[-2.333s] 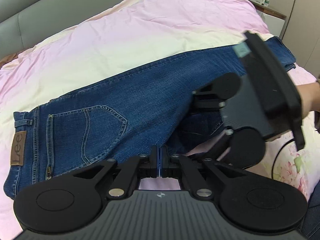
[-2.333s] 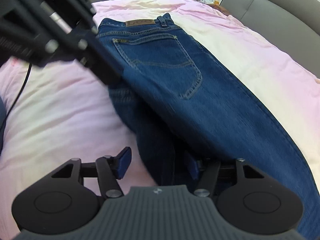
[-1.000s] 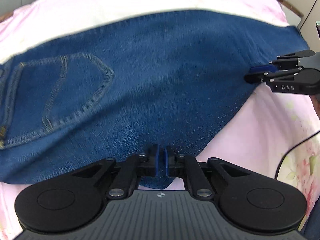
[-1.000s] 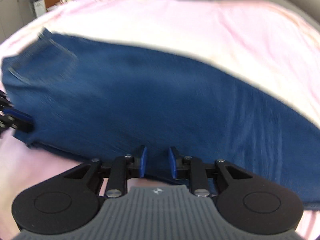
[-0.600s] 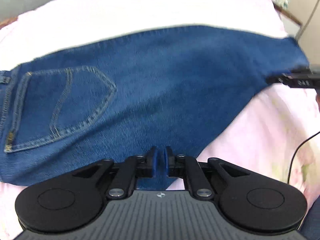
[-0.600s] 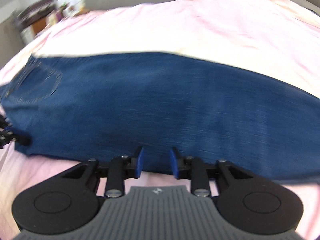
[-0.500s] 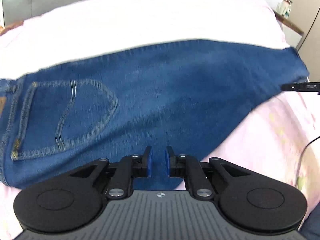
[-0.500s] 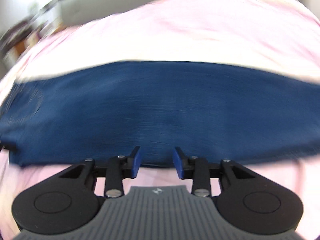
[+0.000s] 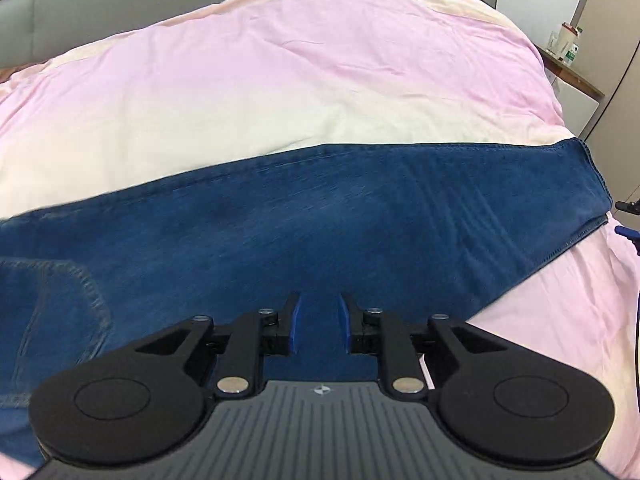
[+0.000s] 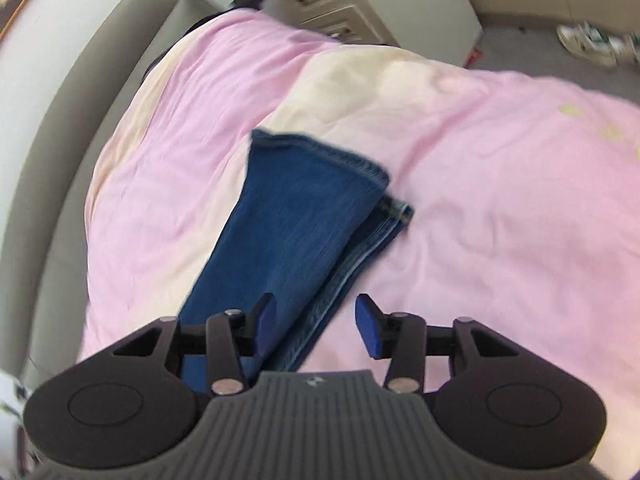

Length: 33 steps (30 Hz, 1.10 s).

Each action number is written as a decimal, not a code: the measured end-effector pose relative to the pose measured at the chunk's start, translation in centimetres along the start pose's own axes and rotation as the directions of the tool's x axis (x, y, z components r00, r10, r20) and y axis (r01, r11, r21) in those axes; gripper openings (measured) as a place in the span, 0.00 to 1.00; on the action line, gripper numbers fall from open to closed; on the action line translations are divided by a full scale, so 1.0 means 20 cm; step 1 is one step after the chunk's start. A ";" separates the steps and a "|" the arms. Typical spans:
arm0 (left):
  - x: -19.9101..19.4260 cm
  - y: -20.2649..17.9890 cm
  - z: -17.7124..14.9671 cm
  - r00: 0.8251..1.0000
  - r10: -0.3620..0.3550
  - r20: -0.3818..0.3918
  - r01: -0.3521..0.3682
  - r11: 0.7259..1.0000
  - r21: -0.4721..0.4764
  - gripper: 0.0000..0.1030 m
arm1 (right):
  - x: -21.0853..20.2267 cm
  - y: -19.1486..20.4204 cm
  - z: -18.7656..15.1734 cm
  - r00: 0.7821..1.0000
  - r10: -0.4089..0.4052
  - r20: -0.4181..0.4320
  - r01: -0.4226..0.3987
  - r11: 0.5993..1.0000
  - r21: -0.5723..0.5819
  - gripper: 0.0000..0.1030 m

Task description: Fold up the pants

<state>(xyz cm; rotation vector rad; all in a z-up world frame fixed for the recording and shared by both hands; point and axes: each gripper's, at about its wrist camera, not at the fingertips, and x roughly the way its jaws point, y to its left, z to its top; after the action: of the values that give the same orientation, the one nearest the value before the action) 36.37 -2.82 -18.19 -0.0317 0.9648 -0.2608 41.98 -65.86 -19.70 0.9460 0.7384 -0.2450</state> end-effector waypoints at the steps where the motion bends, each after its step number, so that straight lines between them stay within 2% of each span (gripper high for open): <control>1: 0.03 -0.02 0.03 1.000 0.001 -0.004 -0.001 1.000 0.015 0.23 | 0.03 -0.03 0.02 1.000 0.007 0.008 -0.007 1.000 0.024 0.44; 5: 0.14 -0.11 0.11 1.000 0.020 -0.011 -0.019 0.997 0.075 0.23 | 0.23 -0.09 0.09 1.000 0.003 0.019 -0.005 0.996 0.088 0.45; 8: 0.24 -0.12 0.18 1.000 0.018 0.006 -0.019 0.994 0.105 0.36 | 0.33 -0.16 0.12 0.999 0.021 0.024 -0.025 0.990 0.137 0.45; 10: 0.31 -0.12 0.24 0.999 0.024 0.023 -0.026 0.992 0.122 0.39 | 0.35 -0.17 0.14 0.998 0.045 0.037 -0.050 0.990 0.134 0.42; 11: 0.34 -0.12 0.26 0.999 0.025 0.029 -0.029 0.992 0.127 0.39 | 0.38 -0.17 0.14 0.998 0.046 0.041 -0.050 0.993 0.105 0.39; 13: 0.41 -0.12 0.32 0.999 0.023 0.041 -0.028 0.991 0.128 0.39 | 0.36 -0.14 0.14 0.996 0.066 0.053 -0.067 0.997 0.030 0.22; 15: 0.48 -0.13 0.37 0.998 0.035 0.050 -0.041 0.992 0.119 0.39 | 0.34 -0.10 0.14 0.994 0.089 0.070 -0.087 0.996 -0.035 0.14; 18: 0.58 -0.13 0.42 0.998 0.060 0.034 -0.063 0.993 0.097 0.39 | 0.26 0.02 0.15 0.991 0.094 0.094 -0.077 0.984 -0.163 0.11; 21: 0.62 -0.13 0.43 0.997 0.072 0.029 -0.075 0.994 0.082 0.39 | 0.15 0.17 0.17 0.987 0.107 0.118 -0.076 0.968 -0.240 0.11; 24: 0.53 -0.11 0.40 0.996 0.071 0.054 -0.075 0.995 0.066 0.39 | 0.03 0.34 0.18 0.980 0.140 0.140 -0.091 0.946 -0.313 0.09; 25: 0.48 -0.09 0.39 0.996 0.069 0.058 -0.073 0.995 0.065 0.39 | 0.00 0.40 0.18 0.978 0.154 0.144 -0.099 0.938 -0.331 0.00; 29: 0.20 0.03 0.34 0.995 0.048 0.086 -0.052 0.998 0.047 0.39 | -0.17 0.72 0.12 0.965 0.217 0.145 -0.136 0.893 -0.429 0.01; 33: -0.13 0.24 0.27 0.993 0.059 0.099 -0.060 0.998 0.010 0.39 | -0.31 1.10 -0.04 0.958 0.266 0.108 -0.171 0.831 -0.530 0.01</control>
<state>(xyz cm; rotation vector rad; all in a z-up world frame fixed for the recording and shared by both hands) 40.46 2.02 -13.67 -0.0035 0.8645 -0.2090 47.96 -53.16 -1.63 0.4767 0.4834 0.0763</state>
